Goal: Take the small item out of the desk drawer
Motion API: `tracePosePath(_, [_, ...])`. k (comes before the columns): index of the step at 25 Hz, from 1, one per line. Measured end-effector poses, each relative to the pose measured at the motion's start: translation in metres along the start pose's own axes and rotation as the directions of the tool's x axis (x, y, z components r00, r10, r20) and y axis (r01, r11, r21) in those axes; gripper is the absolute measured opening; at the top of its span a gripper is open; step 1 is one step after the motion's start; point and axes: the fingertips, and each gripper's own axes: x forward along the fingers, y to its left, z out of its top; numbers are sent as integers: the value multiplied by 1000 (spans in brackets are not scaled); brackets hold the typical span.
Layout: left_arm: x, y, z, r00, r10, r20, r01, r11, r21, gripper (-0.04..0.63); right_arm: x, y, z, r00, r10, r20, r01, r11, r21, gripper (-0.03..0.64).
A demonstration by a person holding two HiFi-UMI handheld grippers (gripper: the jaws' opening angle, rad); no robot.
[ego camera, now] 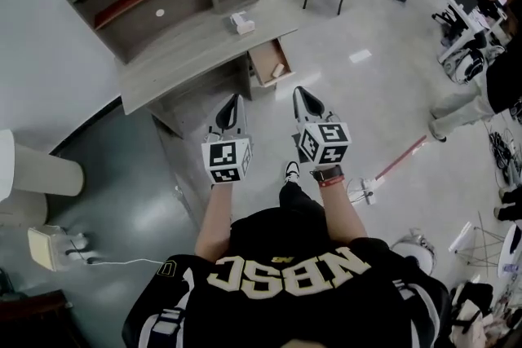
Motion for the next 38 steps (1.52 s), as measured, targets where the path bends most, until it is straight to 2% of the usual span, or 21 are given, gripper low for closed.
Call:
tracePosePath(4, [65,0,17,999,6,51,-6,1000,-1,12,50,-37,30,998,38,40,-38,999,-18,6])
tracePosePath(7, [105,-5,17,998,19,56,-19,1000,0,12,79,-72,42,998,48,45,-48,999,-7,6])
tracePosePath(15, [186,-29,-18,999,11,-31,-11,1000,2,12,122,-142,29,998,58,-7,-58,998,11,6])
tracePosePath(21, [234,-40,-48,994,-2,-108,4,1000,16,12,148,-173,5,996,57,-67,-55,998,37,9])
tracePosePath(27, [278,-33,-90,983,-35,-180,33,999,-11,13,184,-199,-20,992,30,-121,-22,997,68,9])
tracePosePath(31, [306,-30,-136,958,-87,-273,80,996,-36,14,208,-218,-40,987,-4,-159,18,996,88,9])
tracePosePath(35, [337,-24,-183,917,-116,-383,78,990,-114,14,229,-230,-67,972,-17,-234,43,993,106,9])
tracePosePath(38, [353,-23,-213,890,-130,-437,88,989,-116,14,241,-240,-90,958,-28,-285,68,989,132,9])
